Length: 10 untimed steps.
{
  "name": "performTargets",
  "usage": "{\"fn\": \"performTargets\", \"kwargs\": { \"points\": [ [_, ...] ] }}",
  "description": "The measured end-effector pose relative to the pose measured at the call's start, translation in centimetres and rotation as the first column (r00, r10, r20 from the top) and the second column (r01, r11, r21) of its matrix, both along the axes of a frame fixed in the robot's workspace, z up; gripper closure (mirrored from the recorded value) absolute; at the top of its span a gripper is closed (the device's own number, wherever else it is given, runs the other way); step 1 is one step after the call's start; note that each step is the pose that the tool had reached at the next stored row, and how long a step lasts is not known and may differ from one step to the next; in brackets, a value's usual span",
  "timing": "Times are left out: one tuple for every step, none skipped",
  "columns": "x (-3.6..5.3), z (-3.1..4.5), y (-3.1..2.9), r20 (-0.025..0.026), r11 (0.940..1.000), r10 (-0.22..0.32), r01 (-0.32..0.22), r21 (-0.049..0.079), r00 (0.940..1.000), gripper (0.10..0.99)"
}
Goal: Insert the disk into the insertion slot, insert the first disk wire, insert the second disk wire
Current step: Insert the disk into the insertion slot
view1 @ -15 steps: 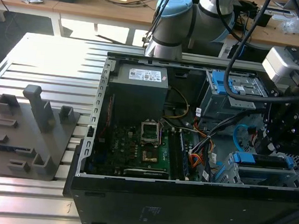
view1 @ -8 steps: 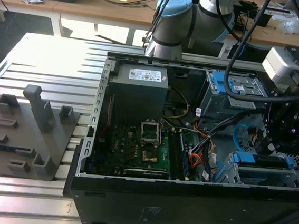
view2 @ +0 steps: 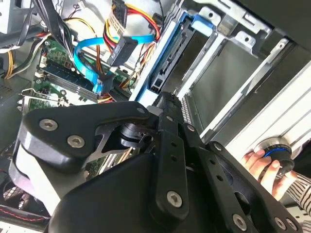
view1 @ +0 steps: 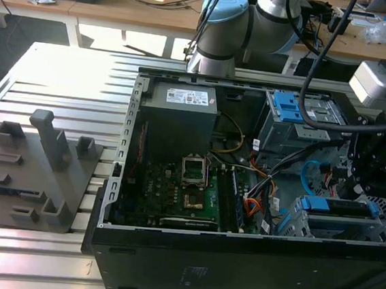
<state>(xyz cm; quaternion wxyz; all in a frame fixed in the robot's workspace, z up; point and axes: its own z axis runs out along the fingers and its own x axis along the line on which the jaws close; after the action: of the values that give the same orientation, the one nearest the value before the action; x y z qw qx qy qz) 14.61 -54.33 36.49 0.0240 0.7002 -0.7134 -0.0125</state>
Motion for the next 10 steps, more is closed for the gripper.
{"fn": "performTargets", "kwargs": {
  "points": [
    [0.13,-0.1,0.01,-0.0004,1.0,0.0,0.0,0.0,1.0,0.98],
    [0.19,-0.23,0.02,-0.0009,1.0,0.0,0.0,0.0,1.0,0.98],
    [0.23,-0.44,0.01,-0.0015,1.0,0.0,0.0,0.0,1.0,0.98],
    [0.24,-0.74,0.01,-0.002,1.0,0.0,0.0,0.0,1.0,0.98],
    [0.25,-1.08,0.02,-0.0022,1.0,0.0,0.0,0.0,1.0,0.98],
    [0.25,-1.28,0.02,-0.0022,1.0,0.0,0.0,0.0,1.0,0.98],
    [0.25,-1.39,0.01,-0.0022,1.0,0.0,0.0,0.0,1.0,0.98],
    [0.26,-1.59,0.02,-0.0022,1.0,0.0,0.0,0.0,1.0,0.98],
    [0.25,-1.75,0.02,-0.0022,1.0,0.0,0.0,0.0,1.0,0.98],
    [0.25,-1.89,0.02,-0.0022,1.0,0.0,0.0,0.0,1.0,0.98]
  ]
}}
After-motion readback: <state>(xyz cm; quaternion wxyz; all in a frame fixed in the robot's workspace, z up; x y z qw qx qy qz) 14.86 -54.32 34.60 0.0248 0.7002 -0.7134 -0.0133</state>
